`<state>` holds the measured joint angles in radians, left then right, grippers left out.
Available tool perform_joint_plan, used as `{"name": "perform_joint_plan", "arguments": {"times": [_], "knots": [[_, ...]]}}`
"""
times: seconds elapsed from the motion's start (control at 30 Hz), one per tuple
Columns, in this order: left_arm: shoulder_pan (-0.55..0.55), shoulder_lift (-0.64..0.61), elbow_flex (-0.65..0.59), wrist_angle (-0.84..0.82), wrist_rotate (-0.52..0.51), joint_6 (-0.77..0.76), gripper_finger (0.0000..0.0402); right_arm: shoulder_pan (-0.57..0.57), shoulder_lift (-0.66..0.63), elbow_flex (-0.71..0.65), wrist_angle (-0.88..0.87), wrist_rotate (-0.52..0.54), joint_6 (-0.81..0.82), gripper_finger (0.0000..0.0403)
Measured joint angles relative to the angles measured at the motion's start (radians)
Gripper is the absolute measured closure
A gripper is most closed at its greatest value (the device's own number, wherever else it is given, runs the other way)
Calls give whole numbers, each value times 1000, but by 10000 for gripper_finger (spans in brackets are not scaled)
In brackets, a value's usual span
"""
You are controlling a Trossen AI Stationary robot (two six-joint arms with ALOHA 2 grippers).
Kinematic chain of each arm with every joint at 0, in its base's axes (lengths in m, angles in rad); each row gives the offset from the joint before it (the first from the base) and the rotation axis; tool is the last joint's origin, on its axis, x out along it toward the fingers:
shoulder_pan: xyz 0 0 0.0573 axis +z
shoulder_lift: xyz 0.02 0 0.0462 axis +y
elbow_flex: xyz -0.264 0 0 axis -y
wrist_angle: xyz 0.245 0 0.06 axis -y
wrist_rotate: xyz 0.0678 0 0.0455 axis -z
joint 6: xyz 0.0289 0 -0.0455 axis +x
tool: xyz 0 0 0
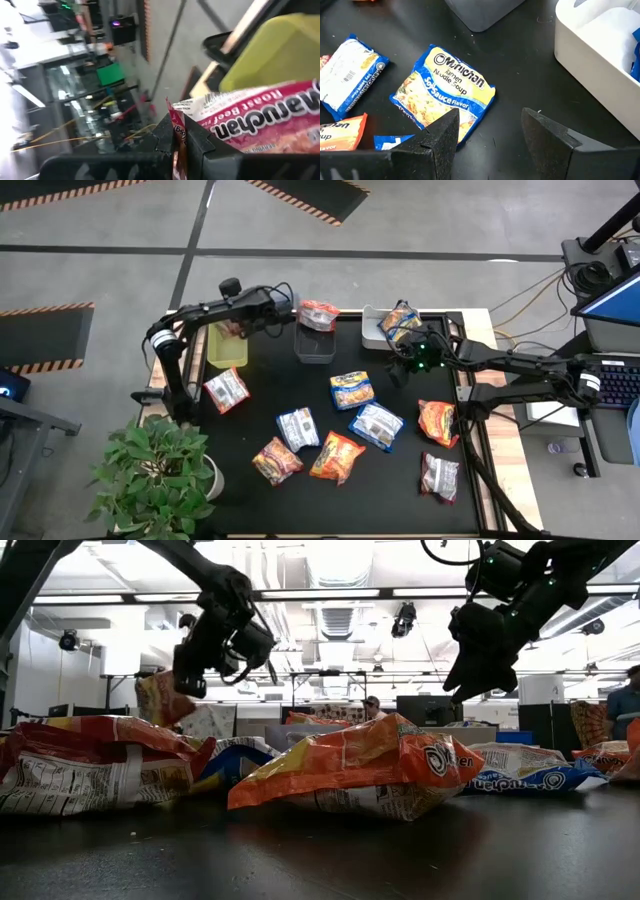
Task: Sort Maruchan noodles
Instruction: Put the red noodle pack into the yellow bin
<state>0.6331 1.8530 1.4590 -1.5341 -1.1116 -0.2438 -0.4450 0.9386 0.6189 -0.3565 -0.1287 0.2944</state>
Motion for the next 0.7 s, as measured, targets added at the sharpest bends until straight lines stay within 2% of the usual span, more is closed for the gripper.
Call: {"name": "perform_joint_plan", "arguments": {"times": [0.1, 0.3, 0.7], "knots": [[16, 0, -35, 10, -58, 25, 401, 0, 0, 0, 3, 0, 0, 200], [43, 1, -111, 55, -68, 90, 401, 0, 0, 0, 10, 0, 0, 200], [72, 7, -196, 317, -64, 235, 401, 0, 0, 0, 33, -2, 1, 200]]}}
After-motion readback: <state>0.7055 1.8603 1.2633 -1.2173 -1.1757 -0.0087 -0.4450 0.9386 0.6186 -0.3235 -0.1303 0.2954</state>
